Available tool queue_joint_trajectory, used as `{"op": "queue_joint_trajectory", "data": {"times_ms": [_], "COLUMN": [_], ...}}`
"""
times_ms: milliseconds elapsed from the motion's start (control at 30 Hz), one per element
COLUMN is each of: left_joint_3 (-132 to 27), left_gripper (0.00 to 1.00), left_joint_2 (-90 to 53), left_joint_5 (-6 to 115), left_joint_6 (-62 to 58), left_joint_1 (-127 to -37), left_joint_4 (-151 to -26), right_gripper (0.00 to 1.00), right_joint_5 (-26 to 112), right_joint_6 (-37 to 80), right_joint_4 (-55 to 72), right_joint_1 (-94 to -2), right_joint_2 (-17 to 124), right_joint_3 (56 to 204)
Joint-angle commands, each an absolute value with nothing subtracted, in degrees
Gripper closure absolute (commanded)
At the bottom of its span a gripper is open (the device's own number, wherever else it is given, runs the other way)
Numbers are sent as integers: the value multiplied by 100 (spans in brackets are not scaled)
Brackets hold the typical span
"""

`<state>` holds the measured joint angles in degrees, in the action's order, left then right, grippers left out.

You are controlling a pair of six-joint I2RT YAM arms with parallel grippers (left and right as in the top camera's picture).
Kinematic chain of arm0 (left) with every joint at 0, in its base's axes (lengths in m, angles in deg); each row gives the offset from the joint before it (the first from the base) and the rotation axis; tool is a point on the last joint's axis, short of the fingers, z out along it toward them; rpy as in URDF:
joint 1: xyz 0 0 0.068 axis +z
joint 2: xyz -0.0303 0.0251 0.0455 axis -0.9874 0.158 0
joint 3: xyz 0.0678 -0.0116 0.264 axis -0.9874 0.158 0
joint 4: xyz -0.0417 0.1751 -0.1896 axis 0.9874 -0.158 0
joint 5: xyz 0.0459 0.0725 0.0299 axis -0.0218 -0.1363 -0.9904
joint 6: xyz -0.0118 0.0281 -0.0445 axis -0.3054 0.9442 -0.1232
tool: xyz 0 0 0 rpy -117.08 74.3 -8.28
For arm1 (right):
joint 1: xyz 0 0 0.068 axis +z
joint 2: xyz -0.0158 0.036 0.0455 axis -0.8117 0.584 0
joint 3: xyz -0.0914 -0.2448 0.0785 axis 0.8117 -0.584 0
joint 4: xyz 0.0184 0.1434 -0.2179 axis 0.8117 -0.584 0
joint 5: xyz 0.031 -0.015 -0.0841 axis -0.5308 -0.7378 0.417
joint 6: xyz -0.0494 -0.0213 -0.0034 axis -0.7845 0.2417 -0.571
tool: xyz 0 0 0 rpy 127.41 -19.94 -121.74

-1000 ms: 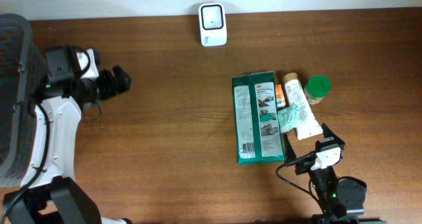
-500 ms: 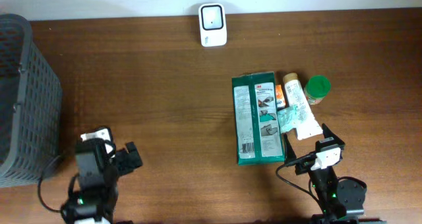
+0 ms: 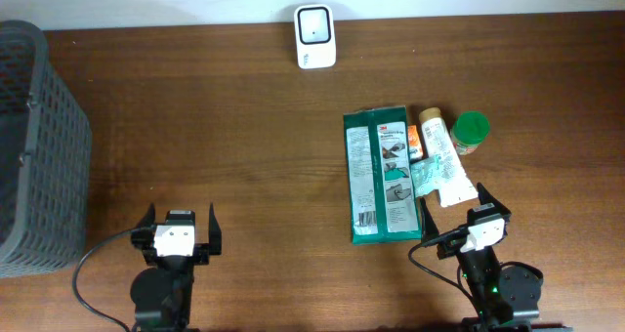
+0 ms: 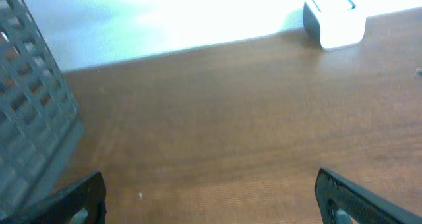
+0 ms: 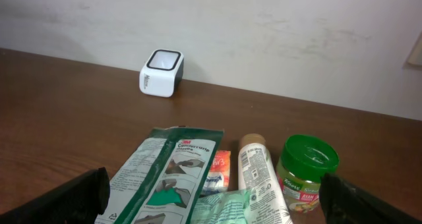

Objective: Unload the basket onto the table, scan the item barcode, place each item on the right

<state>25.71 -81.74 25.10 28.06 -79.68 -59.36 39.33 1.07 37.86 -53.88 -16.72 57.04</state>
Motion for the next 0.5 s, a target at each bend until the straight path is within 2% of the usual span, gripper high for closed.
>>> {"op": "queue_joint_trajectory", "data": {"times_ms": [0,133,467], "left_joint_3": [2687,2687,2682], "left_gripper": [1,1,1], "left_joint_2": [-8539,-8956,-8950], "left_joint_5": [2567,2553,2615], "left_joint_6": [3263,3405,3401], "left_joint_1": [-7989,-7989,-8000], "left_joint_4": [-5796,-5844,-5932], "right_gripper": [2,2,2], "right_joint_5": [3880,3880,3880], "right_joint_6": [83,83,83], "right_joint_4": [3793,3793,3793], "right_joint_1": [-5430,-5430,-5430], "right_joint_2": [-1709,-1709,-1709], "right_joint_3": [5652,5652,5652]}}
